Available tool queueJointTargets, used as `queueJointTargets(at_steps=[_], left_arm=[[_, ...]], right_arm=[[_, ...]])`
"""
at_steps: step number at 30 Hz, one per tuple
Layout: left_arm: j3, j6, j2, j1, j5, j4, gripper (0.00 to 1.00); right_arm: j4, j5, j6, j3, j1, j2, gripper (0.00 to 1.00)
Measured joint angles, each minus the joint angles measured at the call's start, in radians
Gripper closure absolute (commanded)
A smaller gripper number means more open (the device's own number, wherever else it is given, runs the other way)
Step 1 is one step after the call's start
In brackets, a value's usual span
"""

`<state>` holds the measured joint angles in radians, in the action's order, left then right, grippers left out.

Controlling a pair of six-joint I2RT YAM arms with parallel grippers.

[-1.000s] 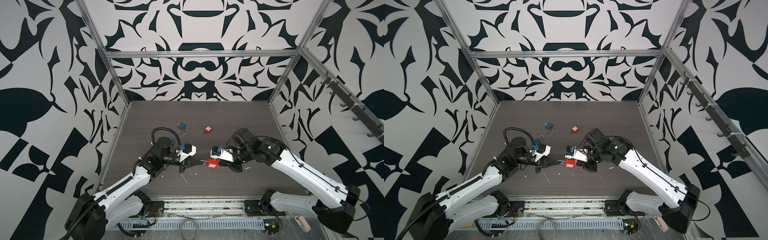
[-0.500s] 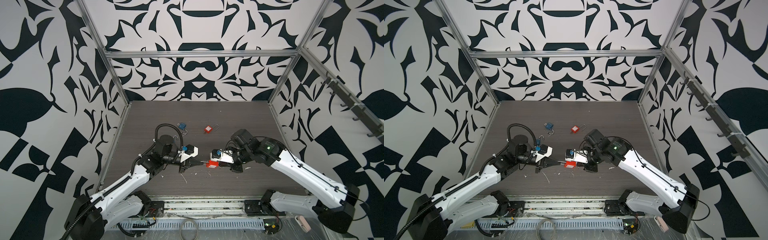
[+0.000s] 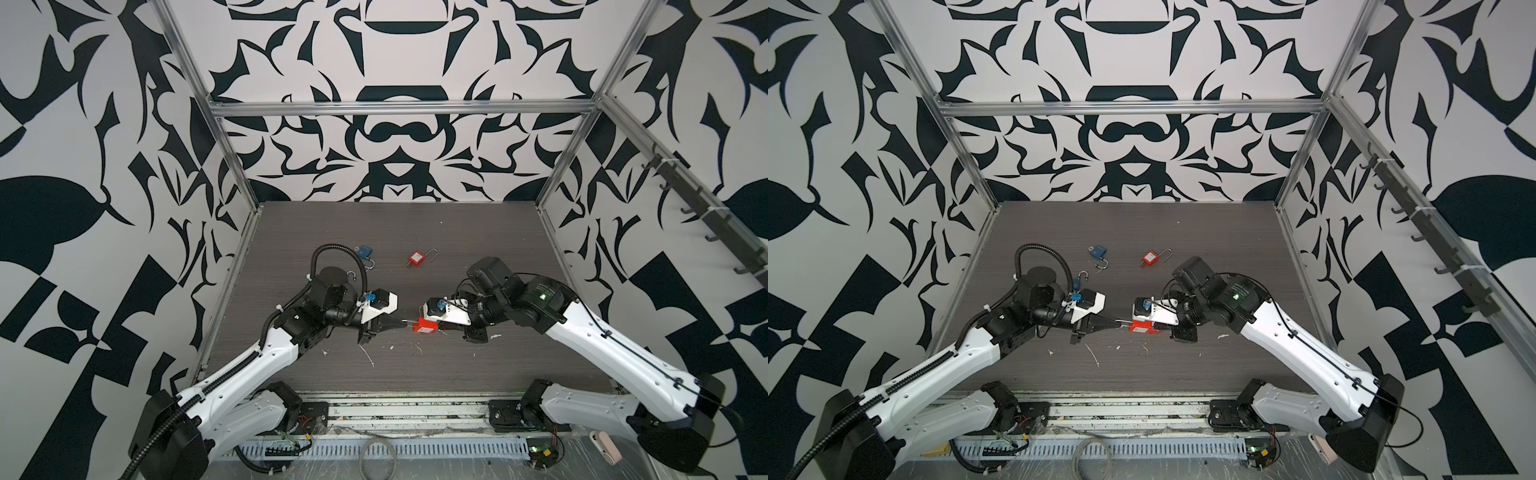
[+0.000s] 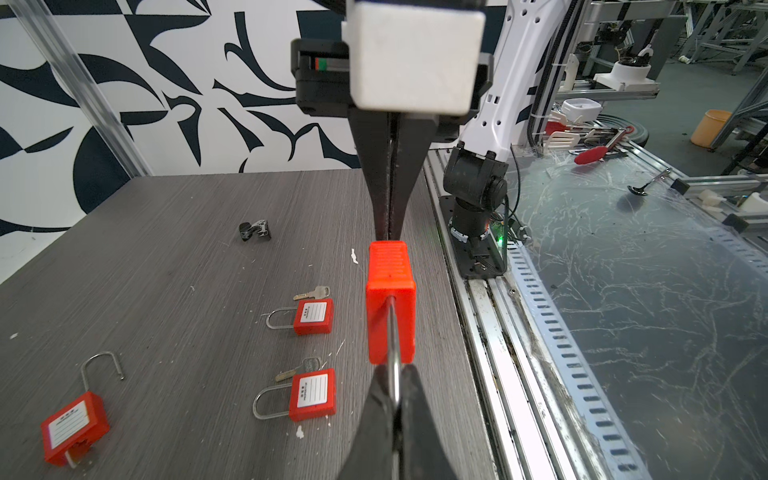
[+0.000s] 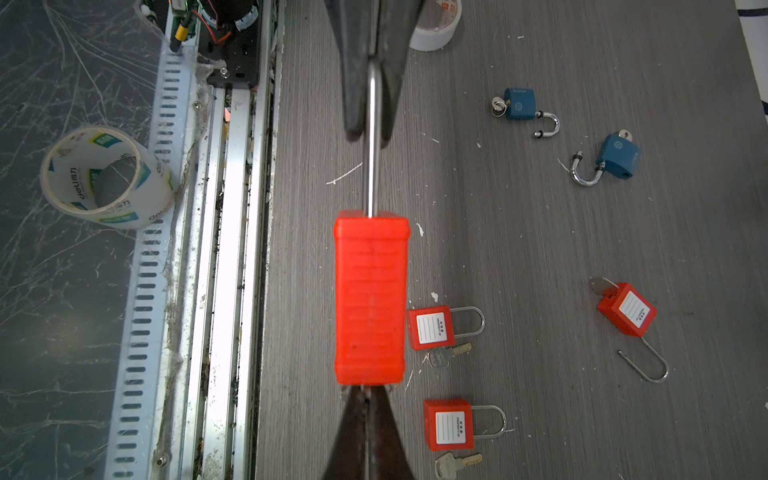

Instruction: Lock with the key

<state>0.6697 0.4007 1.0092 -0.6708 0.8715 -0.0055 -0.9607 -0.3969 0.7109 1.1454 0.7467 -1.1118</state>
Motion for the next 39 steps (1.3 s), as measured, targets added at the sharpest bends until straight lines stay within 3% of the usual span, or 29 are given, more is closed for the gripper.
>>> queueJointTargets(at_steps=[9,10,14,16,23,34,39], left_arm=[[0.007,-0.005,0.018,0.003,0.039,0.008,1.00],[0.007,-0.009,0.023,0.003,0.043,0.013,1.00],[0.007,-0.027,0.029,0.009,0.058,0.022,1.00],[0.007,-0.035,0.029,0.011,0.067,0.023,1.00],[0.007,-0.043,0.029,0.011,0.084,0.024,1.00],[0.007,-0.054,0.041,0.010,0.091,0.038,1.00],[0.007,-0.061,0.041,0.008,0.091,0.049,1.00]], right_arm=[[-0.048,-0.020,0.000,0.047,-0.006,-0.021,1.00],[-0.057,-0.023,-0.001,0.053,-0.008,-0.027,0.97],[-0.092,-0.011,-0.008,0.071,-0.017,-0.052,0.68],[-0.108,0.002,-0.014,0.071,-0.024,-0.051,0.64],[-0.115,0.006,-0.045,0.056,-0.028,-0.019,0.63],[-0.092,-0.088,-0.093,0.055,-0.028,-0.040,0.64],[-0.087,-0.098,-0.108,0.055,-0.027,-0.068,0.74]])
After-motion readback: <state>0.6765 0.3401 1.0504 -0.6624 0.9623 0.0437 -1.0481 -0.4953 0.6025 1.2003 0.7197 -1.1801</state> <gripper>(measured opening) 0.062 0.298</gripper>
